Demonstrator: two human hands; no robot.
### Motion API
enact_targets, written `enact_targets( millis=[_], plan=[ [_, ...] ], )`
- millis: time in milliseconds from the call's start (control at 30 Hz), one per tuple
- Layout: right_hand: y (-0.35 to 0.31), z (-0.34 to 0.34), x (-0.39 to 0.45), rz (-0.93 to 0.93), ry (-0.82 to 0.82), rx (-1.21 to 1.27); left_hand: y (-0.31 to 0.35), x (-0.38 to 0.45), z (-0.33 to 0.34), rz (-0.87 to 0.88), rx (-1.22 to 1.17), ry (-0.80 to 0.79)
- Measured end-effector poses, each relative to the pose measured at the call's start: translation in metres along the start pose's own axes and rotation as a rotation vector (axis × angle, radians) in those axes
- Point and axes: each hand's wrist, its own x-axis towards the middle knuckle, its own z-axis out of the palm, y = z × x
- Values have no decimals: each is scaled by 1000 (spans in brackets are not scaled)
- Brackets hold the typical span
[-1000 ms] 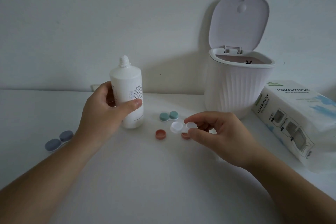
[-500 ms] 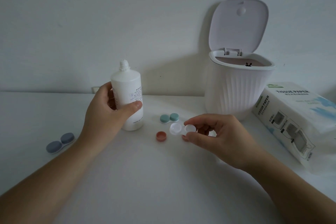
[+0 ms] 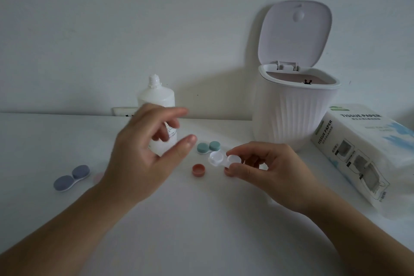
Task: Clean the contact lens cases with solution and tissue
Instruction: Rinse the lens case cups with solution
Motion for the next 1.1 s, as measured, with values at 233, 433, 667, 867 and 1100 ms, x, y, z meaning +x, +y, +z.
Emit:
enact_targets(
  millis=[233,433,667,867,1100],
  plan=[
    [1,1,1,-20,-34,24,6,-11,11,-310,-261,-425],
    [1,1,-1,-34,-67,23,8,-15,18,-469,-377,-508],
    [0,2,-2,-46,-70,28,6,-15,19,-530,-428,-513],
    [-3,3,-1,-45,-50,25,4,-15,18,-539,-425,-538],
    [11,3,7,45,209,-97,1,-14,17,-546,-429,-550]
  ],
)
